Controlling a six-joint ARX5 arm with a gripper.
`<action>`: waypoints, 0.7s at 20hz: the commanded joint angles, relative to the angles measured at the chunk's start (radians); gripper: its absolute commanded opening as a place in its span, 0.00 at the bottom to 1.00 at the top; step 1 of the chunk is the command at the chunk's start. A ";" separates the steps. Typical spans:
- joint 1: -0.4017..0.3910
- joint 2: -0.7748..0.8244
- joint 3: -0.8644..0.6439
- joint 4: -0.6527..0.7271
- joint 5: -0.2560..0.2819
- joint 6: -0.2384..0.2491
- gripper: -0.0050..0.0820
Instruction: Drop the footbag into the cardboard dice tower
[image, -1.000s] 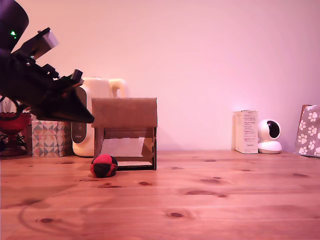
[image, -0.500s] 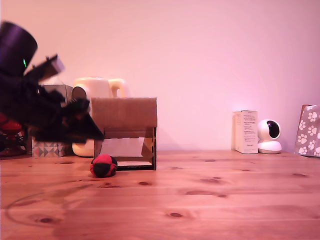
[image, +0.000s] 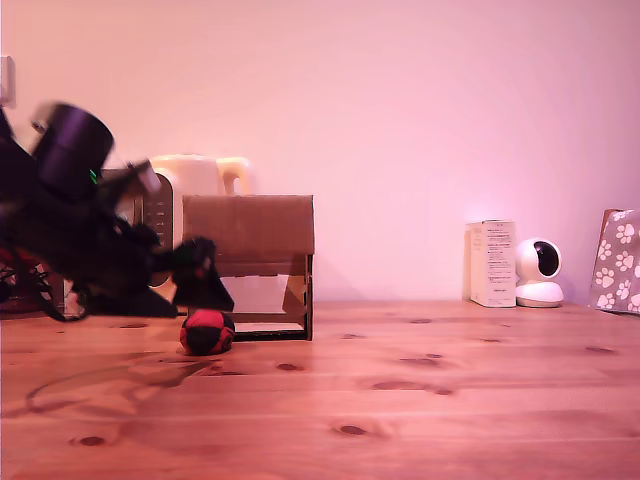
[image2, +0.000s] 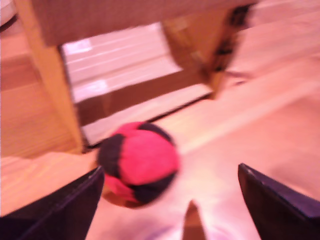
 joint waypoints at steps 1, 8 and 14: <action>-0.004 0.048 0.022 0.016 -0.027 0.001 0.95; -0.004 0.163 0.116 0.010 -0.036 -0.010 0.95; -0.004 0.187 0.160 -0.073 -0.036 -0.014 0.22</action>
